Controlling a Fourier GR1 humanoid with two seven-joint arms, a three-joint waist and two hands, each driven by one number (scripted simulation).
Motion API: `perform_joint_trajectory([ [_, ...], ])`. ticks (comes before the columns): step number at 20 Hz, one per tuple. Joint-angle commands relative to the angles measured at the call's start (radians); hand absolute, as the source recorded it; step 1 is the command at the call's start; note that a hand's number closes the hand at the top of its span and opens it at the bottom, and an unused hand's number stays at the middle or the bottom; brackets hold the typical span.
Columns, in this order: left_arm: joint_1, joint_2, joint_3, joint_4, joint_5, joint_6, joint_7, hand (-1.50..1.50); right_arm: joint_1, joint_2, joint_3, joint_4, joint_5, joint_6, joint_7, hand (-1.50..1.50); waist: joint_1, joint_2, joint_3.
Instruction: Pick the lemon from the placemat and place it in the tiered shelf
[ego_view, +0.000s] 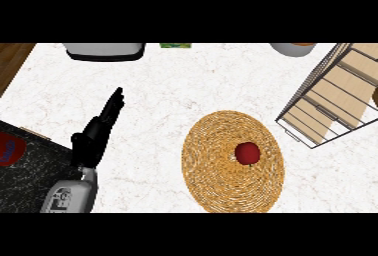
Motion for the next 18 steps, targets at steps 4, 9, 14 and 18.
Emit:
perform_joint_trajectory([
  [4,0.008,0.036,0.032,0.035,0.022,-0.034,-0.040,0.00,-0.031,0.013,0.026,0.110,0.157,-0.170,0.048,-1.50,-0.001,-0.001,0.000],
  [9,-0.030,-0.008,0.005,0.037,-0.012,0.016,0.010,0.00,-0.125,-0.001,-0.041,0.351,0.117,-0.085,-0.069,-1.50,0.006,0.002,0.001],
  [14,0.003,-0.025,-0.023,-0.031,-0.023,0.026,0.029,0.00,-0.183,-0.035,-0.089,0.362,0.014,0.075,0.014,-1.50,0.007,-0.001,0.001],
  [18,0.019,-0.013,-0.018,-0.029,-0.023,0.018,0.005,0.00,-0.193,-0.053,-0.098,0.339,-0.019,0.153,0.063,-1.50,-0.004,-0.004,0.000],
])
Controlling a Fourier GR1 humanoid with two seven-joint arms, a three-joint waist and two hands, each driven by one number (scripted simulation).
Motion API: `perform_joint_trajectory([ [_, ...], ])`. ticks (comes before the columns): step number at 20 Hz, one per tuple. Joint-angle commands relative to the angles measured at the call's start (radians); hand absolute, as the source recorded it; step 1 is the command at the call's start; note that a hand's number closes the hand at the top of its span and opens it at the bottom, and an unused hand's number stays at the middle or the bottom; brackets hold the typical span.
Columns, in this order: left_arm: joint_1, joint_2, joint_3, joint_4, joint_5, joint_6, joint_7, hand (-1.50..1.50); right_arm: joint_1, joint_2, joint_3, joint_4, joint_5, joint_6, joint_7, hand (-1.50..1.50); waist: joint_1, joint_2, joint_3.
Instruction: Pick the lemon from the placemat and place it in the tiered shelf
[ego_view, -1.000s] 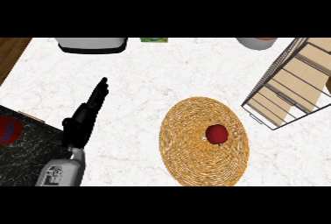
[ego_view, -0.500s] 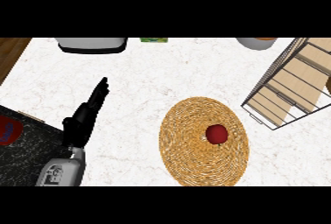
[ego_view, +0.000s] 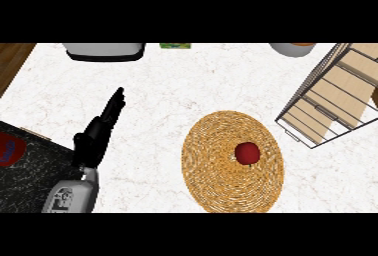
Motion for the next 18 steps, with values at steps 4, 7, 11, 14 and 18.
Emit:
perform_joint_trajectory([
  [4,-0.010,0.001,0.000,-0.005,0.003,-0.006,0.015,0.00,-0.114,-0.021,-0.028,0.054,-0.056,0.102,0.081,-1.50,0.001,0.001,0.000],
  [7,-0.024,-0.032,-0.018,-0.019,-0.018,0.032,0.048,0.00,-0.126,-0.066,-0.112,0.124,-0.132,0.141,0.101,-1.50,0.001,0.001,0.001],
  [11,0.030,-0.016,-0.027,-0.030,-0.015,0.008,0.010,0.00,-0.217,-0.126,-0.201,0.224,-0.217,0.123,0.264,-1.50,0.012,0.004,0.000],
  [14,-0.015,0.007,0.022,0.035,0.018,-0.011,-0.021,0.00,-0.213,-0.268,-0.240,0.292,-0.222,0.163,0.287,-1.50,0.006,0.009,0.001],
  [18,-0.010,0.005,0.001,0.018,0.000,-0.010,-0.011,0.00,-0.214,-0.363,-0.232,0.395,-0.197,0.216,0.348,-1.50,0.021,0.015,0.002],
])
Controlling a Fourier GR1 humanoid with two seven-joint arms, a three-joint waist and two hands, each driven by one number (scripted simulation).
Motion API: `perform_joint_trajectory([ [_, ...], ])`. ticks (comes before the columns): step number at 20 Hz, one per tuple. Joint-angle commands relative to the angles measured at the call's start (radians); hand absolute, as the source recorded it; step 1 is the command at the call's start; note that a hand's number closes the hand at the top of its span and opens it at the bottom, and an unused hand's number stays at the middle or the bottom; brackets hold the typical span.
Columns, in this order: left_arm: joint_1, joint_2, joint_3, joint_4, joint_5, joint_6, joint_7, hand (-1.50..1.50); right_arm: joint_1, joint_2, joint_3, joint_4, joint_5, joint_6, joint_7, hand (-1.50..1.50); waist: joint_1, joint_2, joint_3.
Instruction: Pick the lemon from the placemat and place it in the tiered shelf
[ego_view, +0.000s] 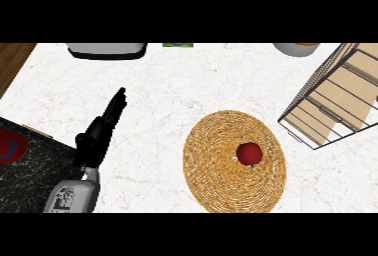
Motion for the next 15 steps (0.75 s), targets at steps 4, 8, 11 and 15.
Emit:
perform_joint_trajectory([
  [4,-0.020,0.024,0.021,0.000,0.022,-0.025,-0.005,0.00,0.098,-0.172,0.013,0.143,0.046,0.163,0.024,-1.50,0.010,0.012,0.004],
  [8,0.004,0.012,0.016,0.006,0.025,-0.023,-0.027,0.00,0.167,-0.244,0.008,0.175,0.057,0.265,-0.049,-1.50,0.008,0.015,0.008],
  [11,0.009,-0.007,0.006,0.007,0.019,-0.008,-0.024,0.00,0.227,-0.250,0.027,0.170,0.092,0.271,-0.149,-1.50,0.010,0.019,0.012],
  [15,-0.013,-0.001,0.016,-0.005,0.032,-0.016,-0.003,0.00,0.240,-0.290,0.011,0.210,0.082,0.331,-0.150,-1.50,0.016,0.019,0.013],
])
